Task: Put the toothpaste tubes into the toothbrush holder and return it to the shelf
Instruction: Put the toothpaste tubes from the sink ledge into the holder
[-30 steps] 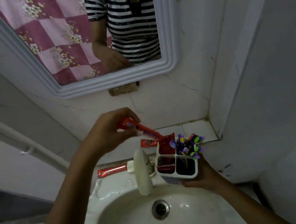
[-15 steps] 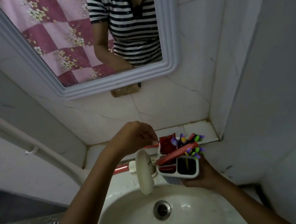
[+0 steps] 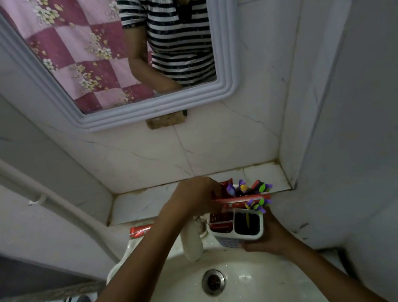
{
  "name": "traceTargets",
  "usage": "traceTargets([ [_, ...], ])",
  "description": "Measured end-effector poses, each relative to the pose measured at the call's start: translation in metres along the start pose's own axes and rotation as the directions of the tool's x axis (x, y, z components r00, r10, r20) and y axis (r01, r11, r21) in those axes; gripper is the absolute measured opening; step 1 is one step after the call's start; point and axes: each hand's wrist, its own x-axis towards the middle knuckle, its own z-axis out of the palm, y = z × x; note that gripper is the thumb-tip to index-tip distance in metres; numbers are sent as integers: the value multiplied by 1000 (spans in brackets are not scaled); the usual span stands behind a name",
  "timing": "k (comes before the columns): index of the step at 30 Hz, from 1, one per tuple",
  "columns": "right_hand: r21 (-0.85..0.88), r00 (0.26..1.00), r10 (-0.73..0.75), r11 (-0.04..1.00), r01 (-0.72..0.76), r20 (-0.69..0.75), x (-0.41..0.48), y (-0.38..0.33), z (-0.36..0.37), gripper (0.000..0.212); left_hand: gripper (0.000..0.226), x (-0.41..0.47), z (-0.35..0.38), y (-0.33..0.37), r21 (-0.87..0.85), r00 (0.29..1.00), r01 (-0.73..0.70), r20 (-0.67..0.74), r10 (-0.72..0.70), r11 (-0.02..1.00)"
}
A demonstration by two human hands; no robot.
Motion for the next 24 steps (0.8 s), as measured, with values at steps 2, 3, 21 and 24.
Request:
traceTargets([
  [2, 2, 1000, -15, 1000, 15, -6, 0, -3, 0, 98, 21, -7, -10, -4, -92, 999, 2, -42, -6, 996],
  [3, 3, 1000, -17, 1000, 17, -10, 0, -2, 0, 100, 19, -11, -17, -7, -131, 997, 1, -71, -11, 991],
  [21, 59, 1000, 16, 998, -16, -3, -2, -7, 0, 118, 20, -35, -51, 7, 142, 964, -6, -262, 44, 990],
  [24, 56, 1000, 1, 998, -1, -6, -3, -9, 0, 122, 18, -33, -46, 10, 159, 961, -34, -267, 76, 987],
])
